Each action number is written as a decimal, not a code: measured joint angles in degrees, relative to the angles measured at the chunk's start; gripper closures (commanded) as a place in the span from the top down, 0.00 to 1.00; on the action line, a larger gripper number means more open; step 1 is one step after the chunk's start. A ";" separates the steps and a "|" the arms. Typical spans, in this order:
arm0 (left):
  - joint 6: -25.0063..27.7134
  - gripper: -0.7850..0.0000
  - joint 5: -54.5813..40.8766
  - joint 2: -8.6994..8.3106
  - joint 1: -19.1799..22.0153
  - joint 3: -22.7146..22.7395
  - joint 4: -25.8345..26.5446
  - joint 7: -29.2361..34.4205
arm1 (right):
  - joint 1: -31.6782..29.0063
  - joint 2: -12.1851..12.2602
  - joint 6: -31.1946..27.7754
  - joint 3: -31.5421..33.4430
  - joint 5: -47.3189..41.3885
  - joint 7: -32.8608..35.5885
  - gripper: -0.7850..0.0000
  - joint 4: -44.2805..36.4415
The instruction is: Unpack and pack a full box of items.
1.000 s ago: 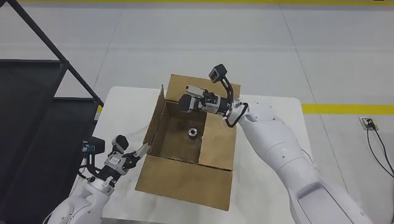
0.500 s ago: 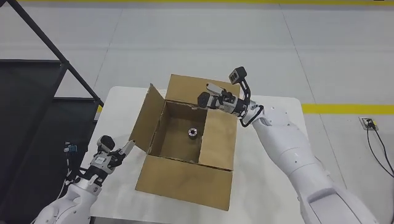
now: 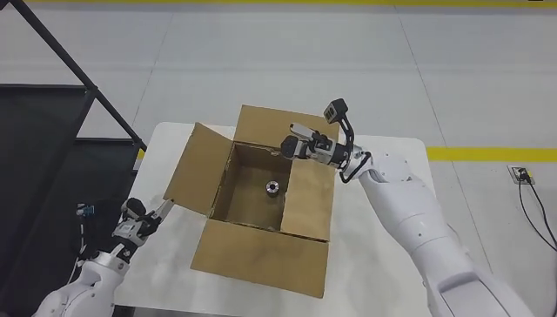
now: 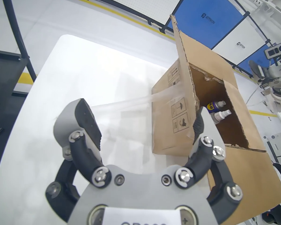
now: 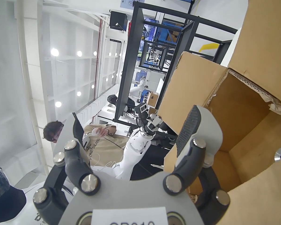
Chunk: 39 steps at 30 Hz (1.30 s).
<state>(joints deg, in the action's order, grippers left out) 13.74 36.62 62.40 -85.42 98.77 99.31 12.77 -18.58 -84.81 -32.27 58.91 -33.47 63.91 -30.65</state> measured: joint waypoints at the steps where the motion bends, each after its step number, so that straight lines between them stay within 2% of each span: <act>1: -0.13 1.00 0.04 -0.01 0.39 0.01 -0.80 0.33 | -0.15 0.08 0.04 0.14 0.16 -0.04 1.00 -0.17; 12: 1.44 1.00 2.11 -0.14 6.22 -2.94 -9.22 4.71 | -2.21 0.91 -0.66 1.91 0.77 -0.40 1.00 -2.77; 19: 2.60 1.00 3.90 -0.18 7.66 -4.45 -11.60 5.70 | -5.18 1.97 -2.35 3.81 1.52 -0.93 1.00 -6.96; 26: 3.36 1.00 5.17 -0.32 8.66 -5.04 -13.08 6.83 | -7.83 2.97 -1.61 5.44 2.81 -2.04 1.00 -11.07; 31: 4.84 1.00 4.03 -0.42 7.85 -3.90 -11.88 5.11 | -9.32 3.48 -1.02 6.30 3.53 -2.97 1.00 -13.56; 39: 6.50 1.00 1.63 -0.69 3.86 0.15 -3.45 2.16 | -11.73 4.39 -0.69 8.26 3.75 -4.01 1.00 -16.66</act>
<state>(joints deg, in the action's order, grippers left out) 20.24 38.25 61.71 -81.56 98.92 95.86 14.92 -30.31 -80.43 -32.96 67.17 -29.72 59.90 -47.32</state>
